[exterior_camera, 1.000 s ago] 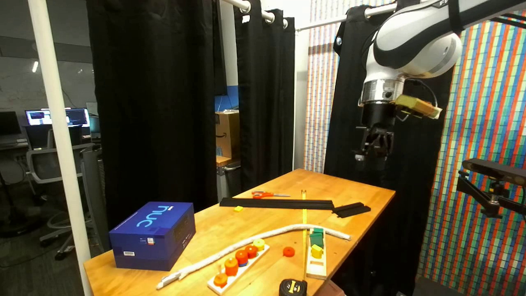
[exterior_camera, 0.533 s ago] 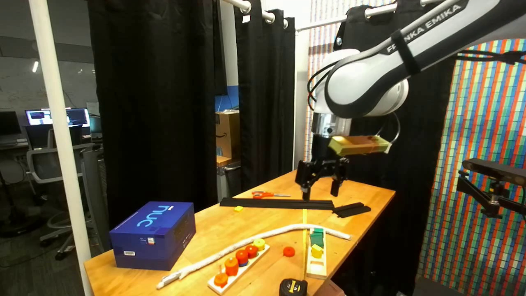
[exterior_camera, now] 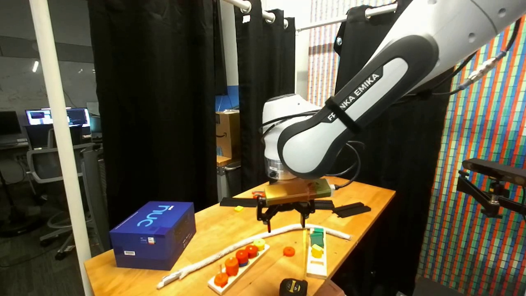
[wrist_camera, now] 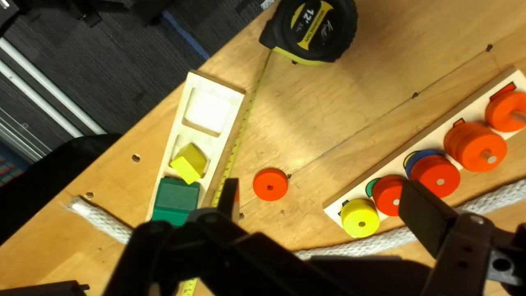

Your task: Unhang the orange object from the third column of the object and put it on the table

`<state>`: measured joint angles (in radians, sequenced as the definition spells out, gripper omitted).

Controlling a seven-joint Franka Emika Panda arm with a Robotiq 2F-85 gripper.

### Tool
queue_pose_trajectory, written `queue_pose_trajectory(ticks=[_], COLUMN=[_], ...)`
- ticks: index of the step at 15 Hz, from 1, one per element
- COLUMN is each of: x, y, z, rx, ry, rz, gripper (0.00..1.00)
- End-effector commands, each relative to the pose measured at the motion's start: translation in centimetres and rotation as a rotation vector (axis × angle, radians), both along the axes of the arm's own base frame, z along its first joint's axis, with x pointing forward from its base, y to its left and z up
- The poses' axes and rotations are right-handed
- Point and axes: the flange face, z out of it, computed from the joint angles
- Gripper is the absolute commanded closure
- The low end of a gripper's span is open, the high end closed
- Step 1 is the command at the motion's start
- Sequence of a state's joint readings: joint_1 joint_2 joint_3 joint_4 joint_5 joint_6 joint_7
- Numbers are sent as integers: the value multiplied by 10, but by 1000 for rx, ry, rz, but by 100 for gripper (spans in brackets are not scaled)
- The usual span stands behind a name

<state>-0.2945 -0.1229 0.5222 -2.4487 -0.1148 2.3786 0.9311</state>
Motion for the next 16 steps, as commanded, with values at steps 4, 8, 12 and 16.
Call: queue_pose_trajectory(ticks=[4, 8, 12, 16], x=[65, 92, 112, 122], y=[46, 67, 67, 60], z=[-13, -29, -39, -46], rx=[-26, 65, 162, 219], ry=[-12, -32, -86, -129], rz=[-270, -399, -500, -571], gripper=[0, 0, 0, 0])
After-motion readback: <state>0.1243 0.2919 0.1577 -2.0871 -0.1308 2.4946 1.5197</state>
